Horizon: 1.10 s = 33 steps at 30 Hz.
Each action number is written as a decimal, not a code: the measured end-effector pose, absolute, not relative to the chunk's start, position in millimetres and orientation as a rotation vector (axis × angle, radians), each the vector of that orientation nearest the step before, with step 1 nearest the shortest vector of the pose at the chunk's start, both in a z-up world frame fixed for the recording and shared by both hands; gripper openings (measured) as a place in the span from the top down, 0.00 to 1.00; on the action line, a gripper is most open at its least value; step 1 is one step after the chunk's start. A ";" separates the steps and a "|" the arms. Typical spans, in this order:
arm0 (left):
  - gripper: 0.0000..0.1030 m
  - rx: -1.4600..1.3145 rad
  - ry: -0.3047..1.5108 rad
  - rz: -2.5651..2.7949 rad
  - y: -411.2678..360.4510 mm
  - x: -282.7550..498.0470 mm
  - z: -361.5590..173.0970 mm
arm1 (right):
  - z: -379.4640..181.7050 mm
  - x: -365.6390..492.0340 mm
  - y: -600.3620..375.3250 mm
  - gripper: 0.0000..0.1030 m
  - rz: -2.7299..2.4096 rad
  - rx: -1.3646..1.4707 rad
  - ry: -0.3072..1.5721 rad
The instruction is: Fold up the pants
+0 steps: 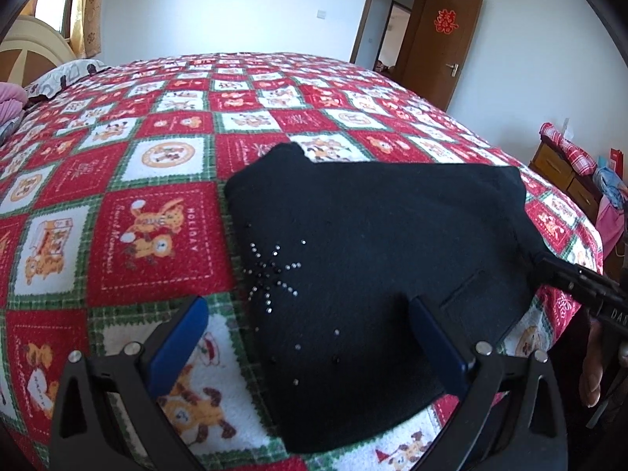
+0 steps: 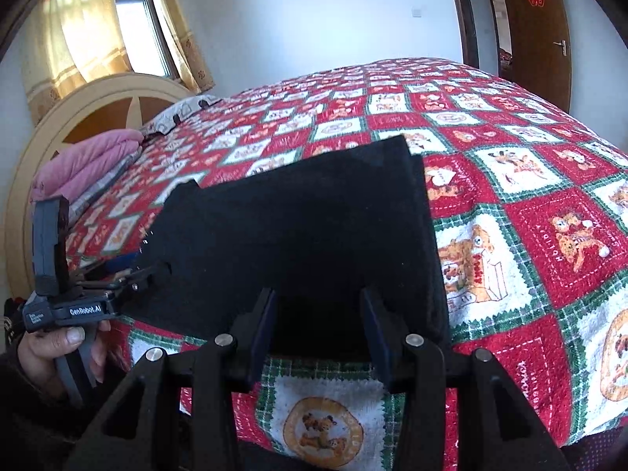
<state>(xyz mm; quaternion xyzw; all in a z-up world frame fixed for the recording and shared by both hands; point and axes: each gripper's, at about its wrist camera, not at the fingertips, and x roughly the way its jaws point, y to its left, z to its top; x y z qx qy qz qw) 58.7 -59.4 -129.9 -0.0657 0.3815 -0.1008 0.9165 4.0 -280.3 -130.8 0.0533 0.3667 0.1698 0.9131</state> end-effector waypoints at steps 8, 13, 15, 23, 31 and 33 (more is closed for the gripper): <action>0.00 -0.118 0.762 -0.202 -49.7 37.2 -128.6 | -96.3 -2.7 -268.7 0.55 0.358 0.113 0.646; 0.00 -0.133 0.771 -0.222 -47.7 36.4 -134.4 | -90.5 33.9 -231.2 0.55 0.529 0.165 0.719; 0.00 -0.139 0.777 -0.227 -47.0 37.8 -138.9 | -88.8 59.7 -207.5 0.55 0.583 0.160 0.756; 0.00 -0.110 0.761 -0.248 -47.1 35.5 -144.9 | -97.2 170.8 -119.1 0.55 0.723 0.111 1.002; 0.00 -0.104 0.737 -0.267 -46.5 35.3 -147.7 | -130.8 222.7 -88.1 0.55 0.848 0.199 1.303; 0.00 -0.103 0.735 -0.269 -46.4 35.7 -148.2 | -135.6 223.1 -82.0 0.55 0.891 0.215 1.351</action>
